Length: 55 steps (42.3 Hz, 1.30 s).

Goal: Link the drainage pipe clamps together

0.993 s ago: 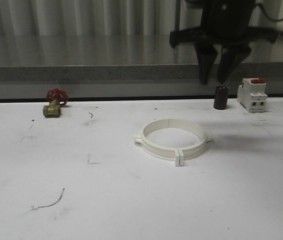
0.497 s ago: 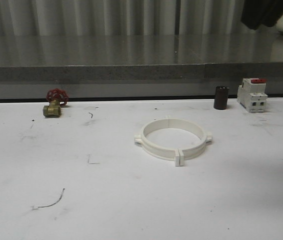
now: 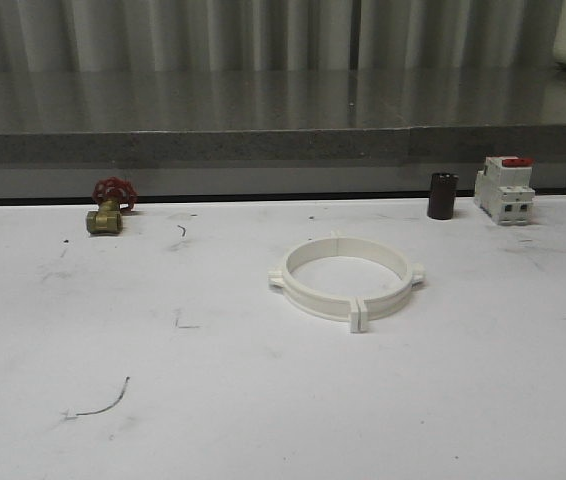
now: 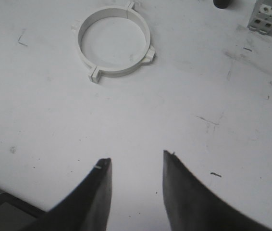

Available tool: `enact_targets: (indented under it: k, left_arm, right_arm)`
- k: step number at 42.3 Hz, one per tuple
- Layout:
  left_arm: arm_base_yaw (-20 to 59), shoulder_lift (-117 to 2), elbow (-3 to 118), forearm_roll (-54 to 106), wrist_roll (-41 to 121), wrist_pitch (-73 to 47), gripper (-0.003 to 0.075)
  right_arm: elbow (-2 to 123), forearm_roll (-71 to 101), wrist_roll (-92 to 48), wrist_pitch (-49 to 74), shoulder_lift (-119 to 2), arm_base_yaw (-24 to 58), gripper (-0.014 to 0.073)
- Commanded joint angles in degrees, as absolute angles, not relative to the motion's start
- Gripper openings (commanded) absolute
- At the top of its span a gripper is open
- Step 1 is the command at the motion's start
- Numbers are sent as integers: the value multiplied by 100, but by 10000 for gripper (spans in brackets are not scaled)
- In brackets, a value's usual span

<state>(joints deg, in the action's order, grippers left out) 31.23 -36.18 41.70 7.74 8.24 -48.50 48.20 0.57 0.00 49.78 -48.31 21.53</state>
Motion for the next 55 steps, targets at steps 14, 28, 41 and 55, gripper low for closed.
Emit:
enact_targets:
  k: [14,28,41,55]
  left_arm:
    - [3117,-3630,4310,810,749,-4457,336]
    - [3117,-3630,4310,810,749,-4457,336]
    - [3117,-3630,4310,810,749,-4457,336]
    - [3103,-3509,4154,810,749,-4244,336]
  right_arm:
    - [3520,95,-53,4146,-2849,2153,293]
    - [3501,95,-53,4181,-2689,2153,-6]
    - [3501,89,-53,4188,-2689,2153,-116]
    - [3501,89,-53,4188,-2689,2153,-116]
